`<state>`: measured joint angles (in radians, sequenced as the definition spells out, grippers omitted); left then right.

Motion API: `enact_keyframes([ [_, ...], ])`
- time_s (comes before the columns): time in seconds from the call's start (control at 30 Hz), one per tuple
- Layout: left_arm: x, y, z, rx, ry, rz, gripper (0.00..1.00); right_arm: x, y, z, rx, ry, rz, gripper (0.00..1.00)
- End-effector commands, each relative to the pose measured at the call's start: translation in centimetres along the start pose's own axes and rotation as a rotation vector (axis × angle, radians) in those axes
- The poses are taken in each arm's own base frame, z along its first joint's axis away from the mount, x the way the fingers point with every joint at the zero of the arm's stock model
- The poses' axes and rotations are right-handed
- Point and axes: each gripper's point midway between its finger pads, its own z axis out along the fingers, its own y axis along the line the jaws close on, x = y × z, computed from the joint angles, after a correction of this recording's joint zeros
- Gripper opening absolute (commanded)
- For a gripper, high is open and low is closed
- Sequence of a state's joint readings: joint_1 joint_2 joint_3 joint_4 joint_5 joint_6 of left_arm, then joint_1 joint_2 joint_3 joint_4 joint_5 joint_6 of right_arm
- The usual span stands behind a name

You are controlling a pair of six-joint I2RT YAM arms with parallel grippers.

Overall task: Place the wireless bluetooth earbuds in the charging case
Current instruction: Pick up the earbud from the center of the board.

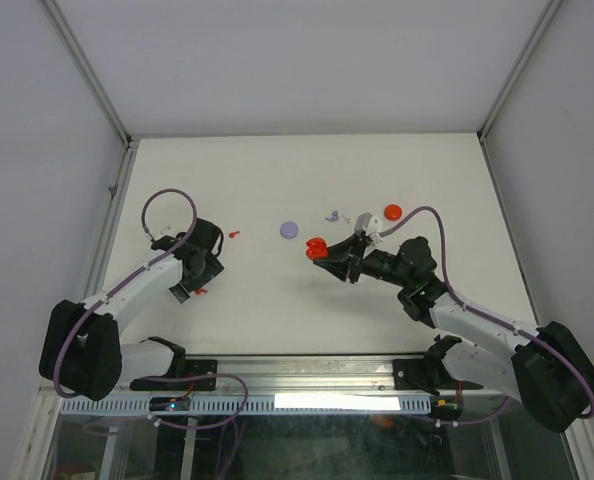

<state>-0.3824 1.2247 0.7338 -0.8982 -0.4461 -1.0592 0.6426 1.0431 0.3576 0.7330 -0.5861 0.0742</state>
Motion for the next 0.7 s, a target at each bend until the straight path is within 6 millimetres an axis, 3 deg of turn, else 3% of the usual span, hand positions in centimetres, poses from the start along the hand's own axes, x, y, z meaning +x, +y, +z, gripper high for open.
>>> enact_keyframes([
  [0.0, -0.5, -0.4, 1.3, -0.005, -0.006, -0.032, 0.75, -1.7, 0.0, 0.4, 0.004, -0.027, -0.046, 0.0],
  [0.33, -0.2, -0.3, 3.1, -0.012, 0.044, -0.062, 0.58, -1.4, 0.2, 0.6, -0.003, -0.011, -0.044, 0.0],
  [0.67, 0.7, 0.5, 3.3, -0.044, 0.076, -0.067, 0.49, -1.3, 0.2, 0.7, -0.001, -0.002, -0.043, 0.0],
])
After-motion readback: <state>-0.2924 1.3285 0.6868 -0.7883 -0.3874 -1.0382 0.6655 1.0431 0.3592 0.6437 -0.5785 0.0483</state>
